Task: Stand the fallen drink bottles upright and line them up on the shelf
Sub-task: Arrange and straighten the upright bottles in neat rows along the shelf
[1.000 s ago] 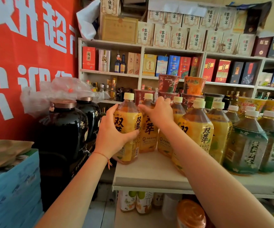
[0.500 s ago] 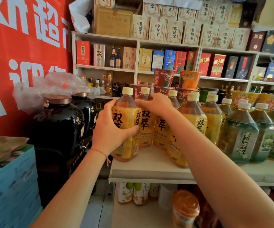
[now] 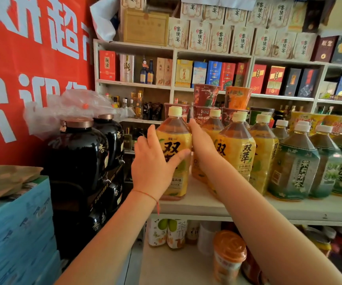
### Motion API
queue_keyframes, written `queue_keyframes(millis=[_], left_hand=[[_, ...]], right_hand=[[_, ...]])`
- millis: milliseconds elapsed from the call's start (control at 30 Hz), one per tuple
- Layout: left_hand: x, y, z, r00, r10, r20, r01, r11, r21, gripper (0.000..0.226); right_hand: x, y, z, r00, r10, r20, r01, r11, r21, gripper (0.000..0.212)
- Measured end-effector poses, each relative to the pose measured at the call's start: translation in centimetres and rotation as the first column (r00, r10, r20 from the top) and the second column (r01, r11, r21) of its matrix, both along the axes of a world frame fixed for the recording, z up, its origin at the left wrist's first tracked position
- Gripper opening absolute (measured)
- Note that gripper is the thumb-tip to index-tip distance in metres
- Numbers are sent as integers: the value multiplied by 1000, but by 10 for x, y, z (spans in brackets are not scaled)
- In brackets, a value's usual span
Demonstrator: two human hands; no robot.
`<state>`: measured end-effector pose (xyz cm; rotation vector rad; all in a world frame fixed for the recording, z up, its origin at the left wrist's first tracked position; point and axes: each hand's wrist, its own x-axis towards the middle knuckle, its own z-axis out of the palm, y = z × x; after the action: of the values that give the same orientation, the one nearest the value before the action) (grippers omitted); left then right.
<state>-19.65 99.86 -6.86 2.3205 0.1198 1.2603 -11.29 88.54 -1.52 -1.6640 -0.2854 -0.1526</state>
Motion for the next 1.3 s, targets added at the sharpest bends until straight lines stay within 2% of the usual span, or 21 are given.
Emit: queue_keyframes(millis=[67, 100, 133, 200, 233, 267, 400, 533, 800, 867, 967, 1000, 1033, 1067, 1100, 1133, 1167, 1200, 1233, 1267, 1300], left_hand=[[-1, 8, -4, 994, -92, 62, 96, 993, -68, 89], [2, 14, -4, 984, -152, 94, 167, 969, -181, 78], [8, 21, -3, 967, -223, 122, 252, 901, -353, 68], [21, 30, 3, 904, -412, 109, 356, 590, -724, 57], [24, 31, 5, 854, -515, 74, 340, 444, -829, 56], [26, 30, 4, 804, -592, 56, 326, 362, -873, 55], [31, 21, 1, 693, -706, 148, 374, 176, -911, 62], [25, 18, 0, 667, -718, 197, 400, 122, -908, 65], [12, 15, -6, 685, -695, 220, 391, 96, -915, 51], [7, 15, -3, 703, -685, 193, 369, 119, -922, 48], [0, 14, 0, 785, -601, 153, 335, 205, -920, 40], [-1, 11, -1, 820, -544, 177, 369, 267, -890, 37], [-4, 6, -2, 860, -453, 233, 419, 370, -829, 33], [-11, -1, -1, 889, -319, 329, 455, 532, -714, 27], [-20, -10, 1, 859, -212, 466, 465, 704, -537, 20], [-28, -19, 5, 786, -188, 589, 443, 836, -324, 16], [-32, -29, 8, 712, -244, 659, 416, 902, -116, 14], [-34, -43, 11, 662, -343, 666, 425, 904, 43, 13], [-34, -53, 15, 658, -442, 610, 479, 870, 116, 15], [-35, -65, 18, 680, -522, 515, 563, 822, 90, 18], [-33, -77, 20, 709, -568, 417, 621, 784, 12, 21]], right_hand=[[-7, 3, -21, 990, 76, -116, -53, 981, 187, 54], [-11, 5, -30, 984, 86, -155, -47, 970, 237, 50], [-14, 8, -38, 978, 85, -190, -29, 961, 277, 49], [-19, 11, -48, 961, 99, -257, -6, 939, 343, 48], [-21, 12, -52, 952, 115, -283, -2, 930, 368, 48], [-22, 12, -55, 946, 124, -300, 1, 923, 384, 48], [-27, 11, -57, 945, 145, -292, -23, 922, 386, 48], [-33, 11, -56, 946, 160, -282, -40, 920, 390, 48], [-45, 12, -59, 941, 181, -285, -52, 912, 407, 47], [-48, 12, -57, 938, 177, -298, -46, 916, 398, 44], [-55, 9, -52, 963, 54, -264, 23, 959, 282, 35], [-58, 6, -50, 987, -16, -162, 47, 981, 189, 32], [-60, 1, -49, 996, -86, 7, 84, 992, 96, 29], [-62, -7, -48, 963, -146, 227, 143, 989, 30, 25], [-66, -19, -46, 865, -200, 459, 226, 974, -1, 24], [-69, -31, -42, 702, -253, 665, 336, 942, 3, 23], [-71, -43, -39, 508, -296, 809, 460, 887, 36, 22], [-71, -57, -35, 340, -336, 878, 570, 817, 92, 22], [-70, -69, -31, 239, -377, 895, 647, 749, 143, 22], [-70, -80, -27, 216, -421, 881, 701, 695, 161, 25], [-68, -90, -24, 258, -456, 852, 747, 653, 124, 30]])
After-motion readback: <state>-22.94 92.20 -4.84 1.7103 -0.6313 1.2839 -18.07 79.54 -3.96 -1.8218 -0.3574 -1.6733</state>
